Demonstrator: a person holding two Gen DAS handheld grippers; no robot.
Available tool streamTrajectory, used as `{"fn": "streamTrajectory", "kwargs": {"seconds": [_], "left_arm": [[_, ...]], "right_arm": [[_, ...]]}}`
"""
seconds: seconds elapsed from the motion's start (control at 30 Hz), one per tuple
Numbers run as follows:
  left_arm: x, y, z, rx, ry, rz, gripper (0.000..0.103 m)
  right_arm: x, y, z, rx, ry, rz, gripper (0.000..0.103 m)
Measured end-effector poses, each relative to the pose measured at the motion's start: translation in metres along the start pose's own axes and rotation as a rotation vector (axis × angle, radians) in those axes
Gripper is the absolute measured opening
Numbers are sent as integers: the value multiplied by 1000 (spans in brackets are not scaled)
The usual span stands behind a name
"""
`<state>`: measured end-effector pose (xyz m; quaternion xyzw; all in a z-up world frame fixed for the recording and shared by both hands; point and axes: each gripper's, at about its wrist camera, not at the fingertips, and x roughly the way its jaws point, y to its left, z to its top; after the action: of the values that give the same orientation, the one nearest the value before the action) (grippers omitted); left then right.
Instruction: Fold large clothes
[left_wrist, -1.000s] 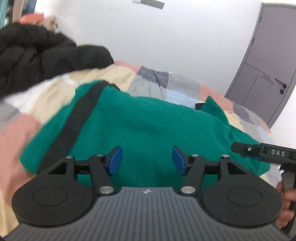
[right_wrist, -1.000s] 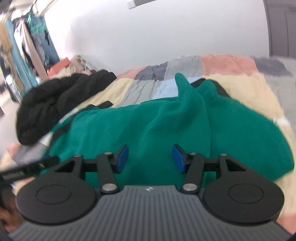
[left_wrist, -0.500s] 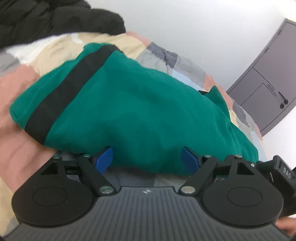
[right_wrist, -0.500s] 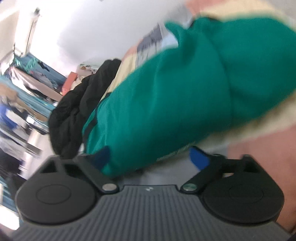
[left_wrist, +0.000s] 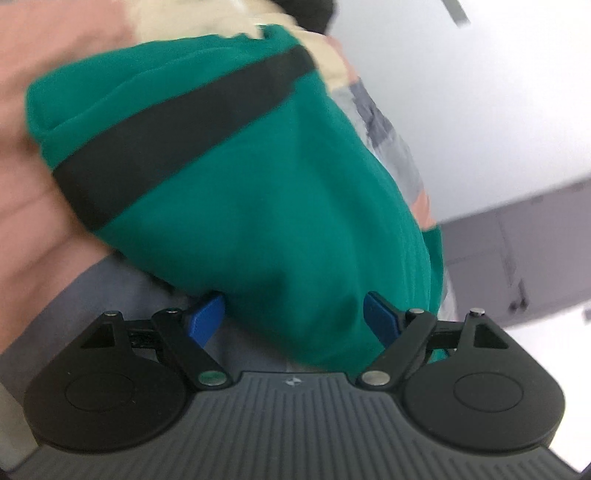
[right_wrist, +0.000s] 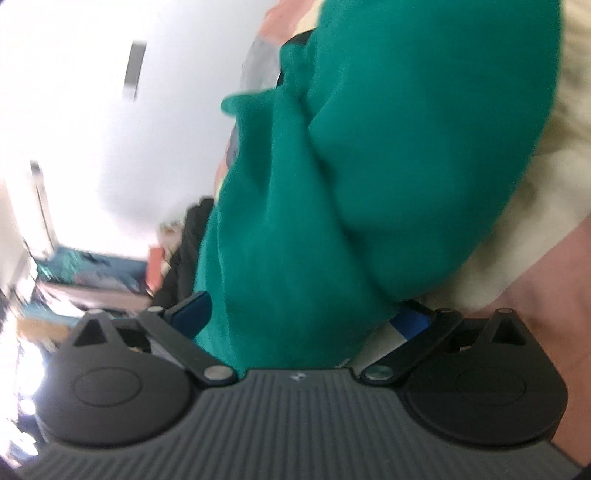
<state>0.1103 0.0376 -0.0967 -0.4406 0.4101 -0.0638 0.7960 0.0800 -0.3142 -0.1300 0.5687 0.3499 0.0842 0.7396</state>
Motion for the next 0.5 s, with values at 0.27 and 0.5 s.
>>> {"fn": "streamTrajectory", "kwargs": {"seconds": [0.27,0.5], "left_arm": [[-5,31,15,-209,-79,-46,84],[-3,31,18,-230,-147,-56,84]], "right_arm": [[-28,-14,0,78,-147,-39,103],[-14,-23,8,102,-140,-22,103]]}}
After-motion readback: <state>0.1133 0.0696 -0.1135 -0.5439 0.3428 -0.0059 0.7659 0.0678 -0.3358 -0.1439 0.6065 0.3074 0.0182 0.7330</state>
